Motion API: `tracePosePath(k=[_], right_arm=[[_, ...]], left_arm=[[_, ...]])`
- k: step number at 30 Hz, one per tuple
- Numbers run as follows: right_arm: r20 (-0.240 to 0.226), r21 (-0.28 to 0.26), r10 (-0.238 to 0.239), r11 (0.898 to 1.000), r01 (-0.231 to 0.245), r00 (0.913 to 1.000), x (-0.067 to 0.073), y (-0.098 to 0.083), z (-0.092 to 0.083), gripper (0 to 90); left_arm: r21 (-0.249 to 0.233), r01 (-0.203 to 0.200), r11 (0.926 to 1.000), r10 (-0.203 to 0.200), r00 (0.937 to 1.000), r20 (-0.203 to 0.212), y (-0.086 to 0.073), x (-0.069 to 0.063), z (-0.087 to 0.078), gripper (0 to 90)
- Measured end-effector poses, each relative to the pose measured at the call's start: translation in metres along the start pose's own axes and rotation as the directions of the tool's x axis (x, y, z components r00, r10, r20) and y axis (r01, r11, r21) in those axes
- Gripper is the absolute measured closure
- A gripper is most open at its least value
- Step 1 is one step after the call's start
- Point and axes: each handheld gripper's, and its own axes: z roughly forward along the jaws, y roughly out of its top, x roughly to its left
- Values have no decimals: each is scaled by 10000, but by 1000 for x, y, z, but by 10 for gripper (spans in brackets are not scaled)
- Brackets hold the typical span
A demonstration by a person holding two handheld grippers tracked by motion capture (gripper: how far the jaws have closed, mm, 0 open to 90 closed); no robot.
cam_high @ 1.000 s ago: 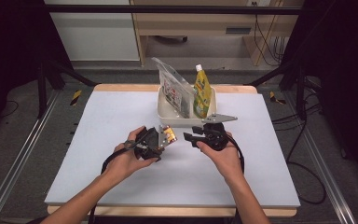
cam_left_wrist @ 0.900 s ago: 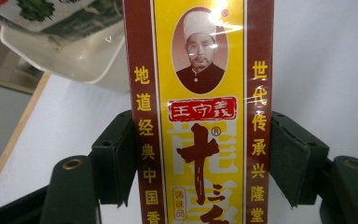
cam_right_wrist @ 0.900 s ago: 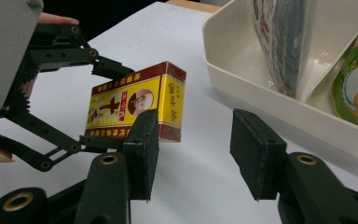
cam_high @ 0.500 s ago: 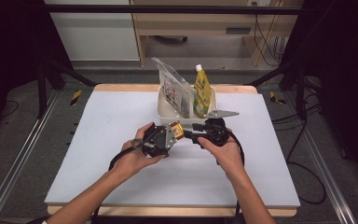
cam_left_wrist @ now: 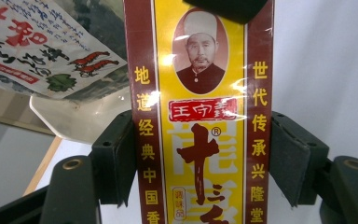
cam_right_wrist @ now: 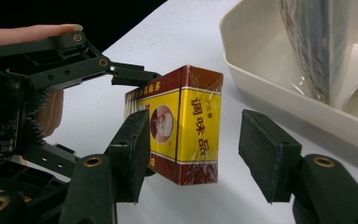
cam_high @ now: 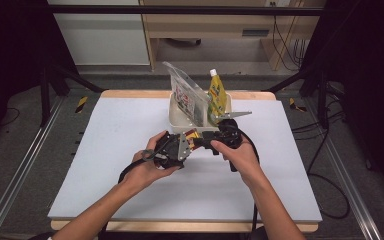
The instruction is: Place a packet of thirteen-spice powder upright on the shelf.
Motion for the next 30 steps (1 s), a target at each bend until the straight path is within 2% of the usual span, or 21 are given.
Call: tracePosePath(k=[4,12,20,30], right_arm=[[-212,184,86,9998,-82,9997,0,4,1,436],[-301,342,2,9994,8,9995,0,11,4,438],[-424,611,38,9981,-12,9991,1,12,9,443],[-791,745,175,9972,-116,9967,1,12,11,484]], left_arm=[[-96,14,10000,-14,10000,-13,0,1,-1,314],[-308,2,9995,-2,10000,11,1,1,-4,314],[-437,185,9989,-181,9998,83,3,0,-7,314],[-619,131,9980,-133,9999,-34,5,1,-9,314]])
